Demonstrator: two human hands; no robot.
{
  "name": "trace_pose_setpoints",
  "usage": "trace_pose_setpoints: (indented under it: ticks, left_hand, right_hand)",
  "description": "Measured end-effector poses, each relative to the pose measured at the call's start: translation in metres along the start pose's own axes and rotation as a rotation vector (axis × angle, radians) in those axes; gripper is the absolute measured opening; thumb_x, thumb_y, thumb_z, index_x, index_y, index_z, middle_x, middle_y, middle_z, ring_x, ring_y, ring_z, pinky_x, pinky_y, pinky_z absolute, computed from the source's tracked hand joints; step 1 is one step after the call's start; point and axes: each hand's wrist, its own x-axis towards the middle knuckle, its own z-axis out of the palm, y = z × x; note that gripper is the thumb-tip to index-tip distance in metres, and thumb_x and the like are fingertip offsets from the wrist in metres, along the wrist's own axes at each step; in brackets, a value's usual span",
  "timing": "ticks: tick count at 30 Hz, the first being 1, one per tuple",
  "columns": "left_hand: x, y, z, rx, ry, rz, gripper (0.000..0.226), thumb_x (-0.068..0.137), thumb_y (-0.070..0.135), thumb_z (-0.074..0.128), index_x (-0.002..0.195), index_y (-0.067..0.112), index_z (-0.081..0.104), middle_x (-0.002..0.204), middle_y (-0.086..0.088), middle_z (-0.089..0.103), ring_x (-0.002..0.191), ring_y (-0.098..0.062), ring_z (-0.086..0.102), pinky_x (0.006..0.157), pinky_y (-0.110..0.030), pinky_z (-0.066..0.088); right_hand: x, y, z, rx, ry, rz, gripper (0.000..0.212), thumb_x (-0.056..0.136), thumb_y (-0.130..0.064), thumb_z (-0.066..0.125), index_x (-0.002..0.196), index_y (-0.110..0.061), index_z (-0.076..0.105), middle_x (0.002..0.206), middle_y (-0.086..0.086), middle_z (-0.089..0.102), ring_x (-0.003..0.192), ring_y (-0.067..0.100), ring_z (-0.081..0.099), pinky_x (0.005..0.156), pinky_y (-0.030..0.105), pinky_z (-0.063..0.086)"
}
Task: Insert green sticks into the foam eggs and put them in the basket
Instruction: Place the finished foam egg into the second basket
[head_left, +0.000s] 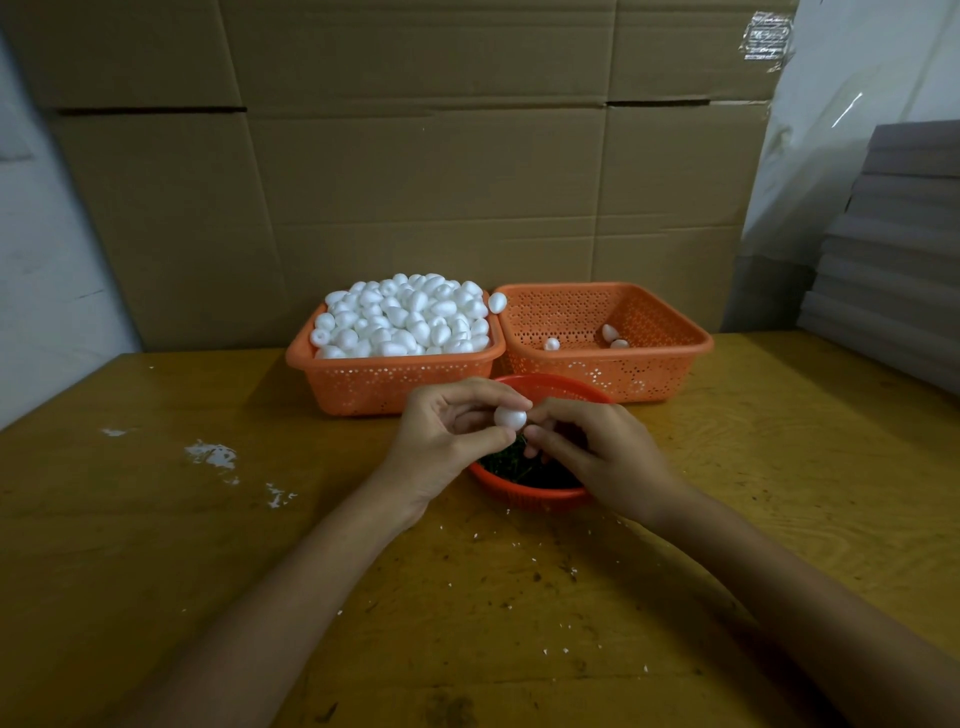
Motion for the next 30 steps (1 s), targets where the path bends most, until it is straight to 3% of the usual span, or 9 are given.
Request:
trace_pose_setpoints:
  ticks: [8, 14, 25, 30]
  left_hand:
    - [0.0005, -0.0004, 0.0002, 0.062, 0.006, -0.022, 0.028, 0.083, -0.015, 0.077, 0.101, 0.005, 0.080, 0.108, -0.007, 0.075, 0.104, -0.018, 0.072, 0.087, -0.024, 0.056]
    - [0.0003, 0.0003, 0.0005, 0.087, 0.024, -0.030, 0.027, 0.083, -0.009, 0.080, 0.103, 0.009, 0.080, 0.107, -0.005, 0.076, 0.104, -0.017, 0.073, 0.087, -0.024, 0.057]
    - [0.0007, 0.0042, 0.0008, 0.059, 0.064, -0.060, 0.025, 0.085, -0.004, 0.081, 0.103, 0.014, 0.079, 0.104, -0.004, 0.079, 0.100, -0.015, 0.075, 0.086, -0.022, 0.057]
    - [0.0012, 0.0031, 0.0001, 0.033, 0.092, -0.075, 0.023, 0.087, -0.003, 0.079, 0.104, 0.012, 0.076, 0.104, -0.007, 0.079, 0.098, -0.019, 0.075, 0.088, -0.027, 0.059]
  right_hand:
    - [-0.0002, -0.0030, -0.0012, -0.029, -0.001, -0.001, 0.020, 0.104, -0.033, 0.059, 0.095, -0.051, 0.062, 0.088, -0.021, 0.072, 0.087, 0.003, 0.068, 0.076, 0.048, 0.055]
    - [-0.0006, -0.0007, -0.0007, -0.010, -0.012, 0.022, 0.013, 0.104, -0.032, 0.060, 0.105, -0.035, 0.072, 0.089, -0.019, 0.072, 0.089, 0.005, 0.069, 0.078, 0.048, 0.055]
    - [-0.0004, 0.0000, -0.0008, -0.025, -0.024, 0.046, 0.015, 0.104, -0.034, 0.060, 0.104, -0.036, 0.076, 0.090, -0.026, 0.074, 0.089, 0.001, 0.070, 0.077, 0.045, 0.056]
    - [-0.0009, -0.0007, -0.0016, -0.024, -0.016, 0.062, 0.016, 0.103, -0.037, 0.061, 0.106, -0.035, 0.077, 0.094, -0.024, 0.076, 0.090, 0.000, 0.070, 0.080, 0.045, 0.056]
